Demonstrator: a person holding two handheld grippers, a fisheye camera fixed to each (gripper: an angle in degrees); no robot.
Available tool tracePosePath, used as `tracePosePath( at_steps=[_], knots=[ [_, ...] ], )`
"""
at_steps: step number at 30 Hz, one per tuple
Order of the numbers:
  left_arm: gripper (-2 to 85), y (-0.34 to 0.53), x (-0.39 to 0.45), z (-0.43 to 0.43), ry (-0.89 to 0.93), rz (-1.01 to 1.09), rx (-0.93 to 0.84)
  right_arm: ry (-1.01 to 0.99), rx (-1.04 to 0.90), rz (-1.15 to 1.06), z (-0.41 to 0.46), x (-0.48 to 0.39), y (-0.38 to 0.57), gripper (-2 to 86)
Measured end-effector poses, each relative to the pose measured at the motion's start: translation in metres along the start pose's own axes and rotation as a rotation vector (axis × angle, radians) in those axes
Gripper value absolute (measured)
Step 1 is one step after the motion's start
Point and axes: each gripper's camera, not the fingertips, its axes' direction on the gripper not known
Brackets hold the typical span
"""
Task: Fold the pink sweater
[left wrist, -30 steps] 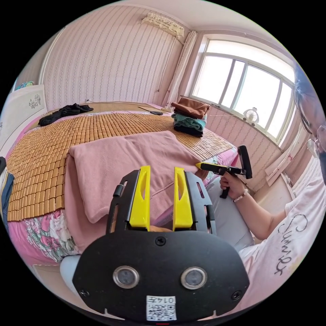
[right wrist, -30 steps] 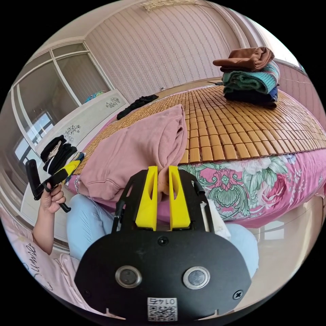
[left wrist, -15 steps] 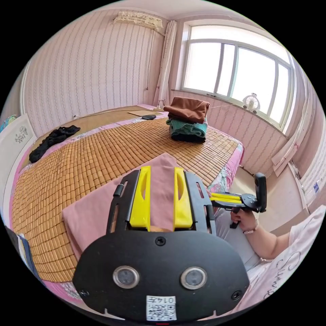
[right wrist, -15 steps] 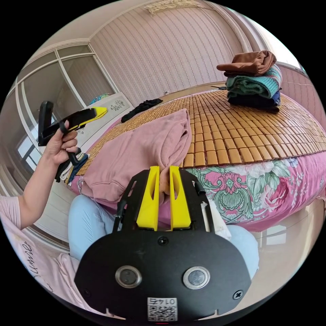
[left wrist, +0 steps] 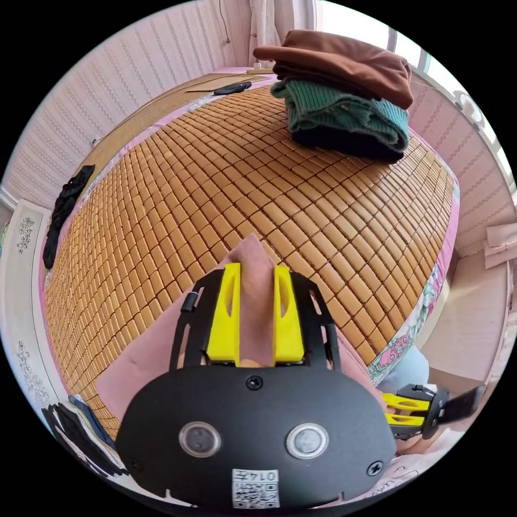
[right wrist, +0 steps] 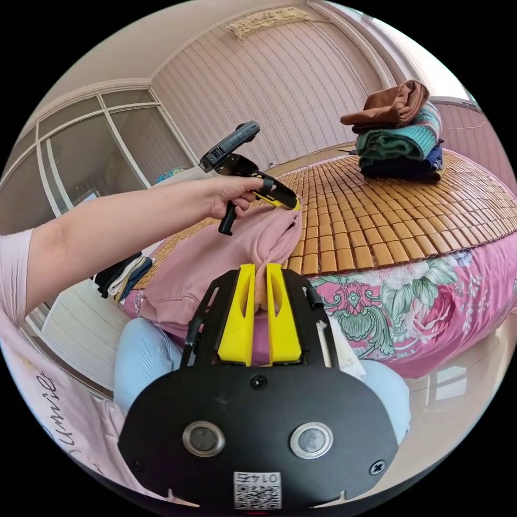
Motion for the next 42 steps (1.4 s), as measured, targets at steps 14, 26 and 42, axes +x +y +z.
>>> tracePosePath(
  at_steps=[14, 26, 42],
  knots=[
    [4.2, 0.036, -0.012, -0.148, 0.467, 0.025, 0.493, -0.129, 0.312, 0.006, -0.122, 0.002, -0.005, 2.9],
    [5.6, 0.259, -0.244, -0.124, 0.194, -0.471, 0.416, -0.213, -0.400, -0.528, 0.151, -0.266, -0.039, 7.0],
    [10.1, 0.475, -0.193, -0.162, 0.351, -0.440, 0.605, 0.007, -0.155, -0.732, 0.190, -0.349, -0.142, 13.9]
  ],
)
